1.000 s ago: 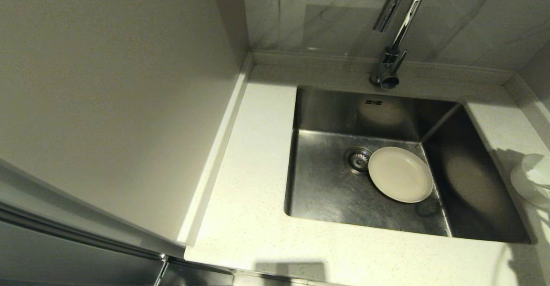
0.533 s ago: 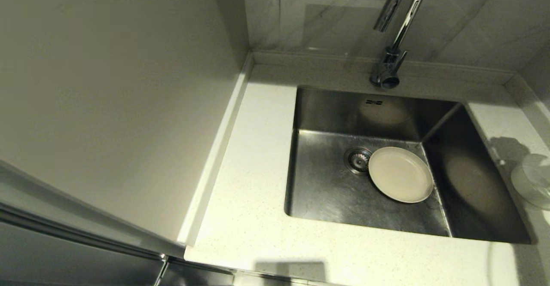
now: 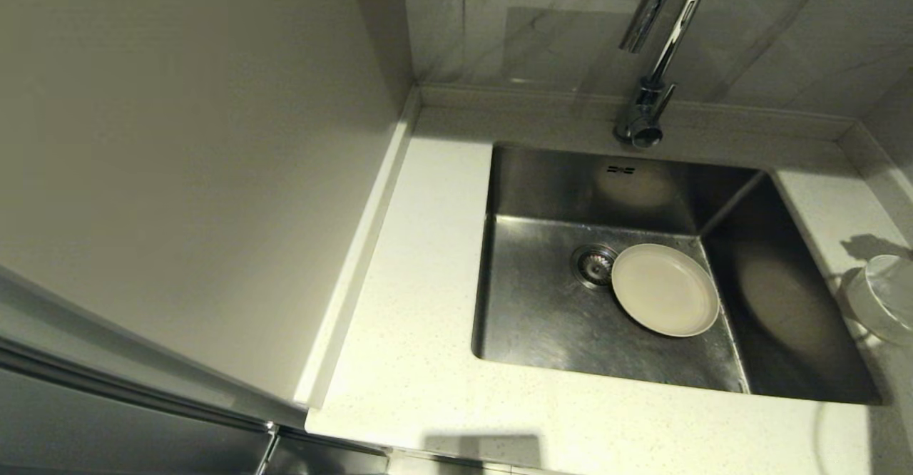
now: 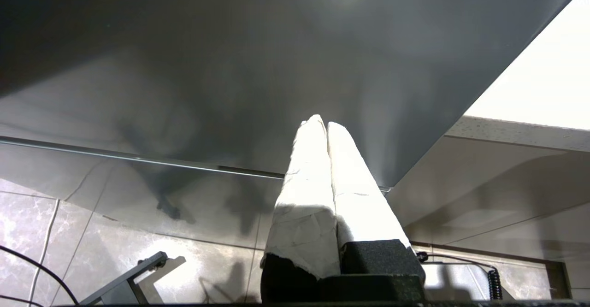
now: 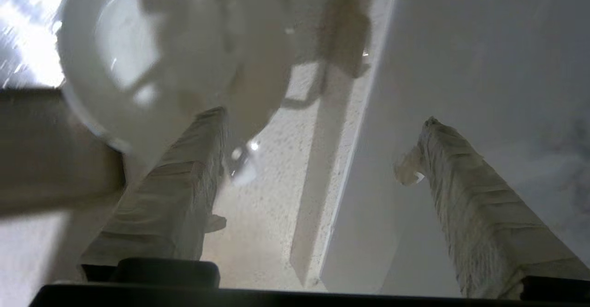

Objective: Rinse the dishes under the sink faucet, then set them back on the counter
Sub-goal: Put a spoon into the sink

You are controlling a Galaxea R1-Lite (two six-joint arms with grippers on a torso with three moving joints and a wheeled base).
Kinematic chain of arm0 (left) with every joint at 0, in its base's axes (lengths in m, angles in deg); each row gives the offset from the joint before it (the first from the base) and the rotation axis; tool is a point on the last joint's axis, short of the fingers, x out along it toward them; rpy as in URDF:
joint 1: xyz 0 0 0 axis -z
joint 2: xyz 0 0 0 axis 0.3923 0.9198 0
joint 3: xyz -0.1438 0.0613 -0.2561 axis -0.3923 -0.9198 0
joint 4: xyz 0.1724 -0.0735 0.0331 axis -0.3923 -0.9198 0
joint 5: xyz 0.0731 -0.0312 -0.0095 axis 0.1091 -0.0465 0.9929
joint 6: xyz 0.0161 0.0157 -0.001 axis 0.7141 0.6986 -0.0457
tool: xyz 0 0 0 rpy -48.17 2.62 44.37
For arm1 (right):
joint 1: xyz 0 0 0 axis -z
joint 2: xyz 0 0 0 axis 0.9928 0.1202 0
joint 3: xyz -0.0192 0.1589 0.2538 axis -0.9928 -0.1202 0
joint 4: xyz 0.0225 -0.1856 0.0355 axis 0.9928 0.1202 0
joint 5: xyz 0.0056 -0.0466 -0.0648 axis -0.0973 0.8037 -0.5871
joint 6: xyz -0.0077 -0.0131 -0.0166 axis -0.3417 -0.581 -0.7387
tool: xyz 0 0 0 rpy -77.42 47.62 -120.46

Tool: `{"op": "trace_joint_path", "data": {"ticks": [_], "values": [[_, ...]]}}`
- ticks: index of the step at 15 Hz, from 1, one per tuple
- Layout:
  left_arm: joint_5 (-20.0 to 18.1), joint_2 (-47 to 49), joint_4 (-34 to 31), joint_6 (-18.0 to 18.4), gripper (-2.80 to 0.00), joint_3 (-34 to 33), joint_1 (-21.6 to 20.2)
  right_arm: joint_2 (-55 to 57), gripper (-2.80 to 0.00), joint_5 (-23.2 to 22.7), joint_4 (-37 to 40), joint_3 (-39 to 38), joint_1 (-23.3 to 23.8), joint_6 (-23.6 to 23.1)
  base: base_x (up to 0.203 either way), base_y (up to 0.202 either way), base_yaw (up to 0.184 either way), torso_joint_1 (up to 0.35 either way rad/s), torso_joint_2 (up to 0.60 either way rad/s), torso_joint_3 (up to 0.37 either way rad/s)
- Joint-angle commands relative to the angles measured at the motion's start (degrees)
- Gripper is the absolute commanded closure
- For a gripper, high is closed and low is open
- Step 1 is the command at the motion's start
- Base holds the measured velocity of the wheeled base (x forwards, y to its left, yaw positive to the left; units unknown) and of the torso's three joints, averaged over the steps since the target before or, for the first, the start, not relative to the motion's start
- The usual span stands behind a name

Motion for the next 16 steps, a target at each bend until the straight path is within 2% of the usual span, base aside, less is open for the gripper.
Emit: {"op": "trace_joint_path", "data": {"ticks": [1,5,9,13,16], "values": [[0.0,-0.2,0.0,0.0,0.0,0.0,0.0,-2.4,-2.8,-3.9,2.6,-0.6,1.7,-3.6,0.0,0.0,0.0,0.0,0.0,0.0],[0.0,-0.2,0.0,0.0,0.0,0.0,0.0,-5.1,-2.8,-7.5,13.1,-0.5,3.0,-7.6,0.0,0.0,0.0,0.0,0.0,0.0],[0.0,-0.2,0.0,0.0,0.0,0.0,0.0,-5.9,-2.8,-7.6,18.4,-0.9,3.2,-8.9,0.0,0.0,0.0,0.0,0.0,0.0],[0.0,-0.2,0.0,0.0,0.0,0.0,0.0,-4.6,-2.8,-7.0,19.8,-3.3,3.1,-11.4,0.0,0.0,0.0,0.0,0.0,0.0],[0.0,-0.2,0.0,0.0,0.0,0.0,0.0,-2.0,-2.8,-5.4,19.5,-3.6,3.0,-11.6,0.0,0.0,0.0,0.0,0.0,0.0]]}}
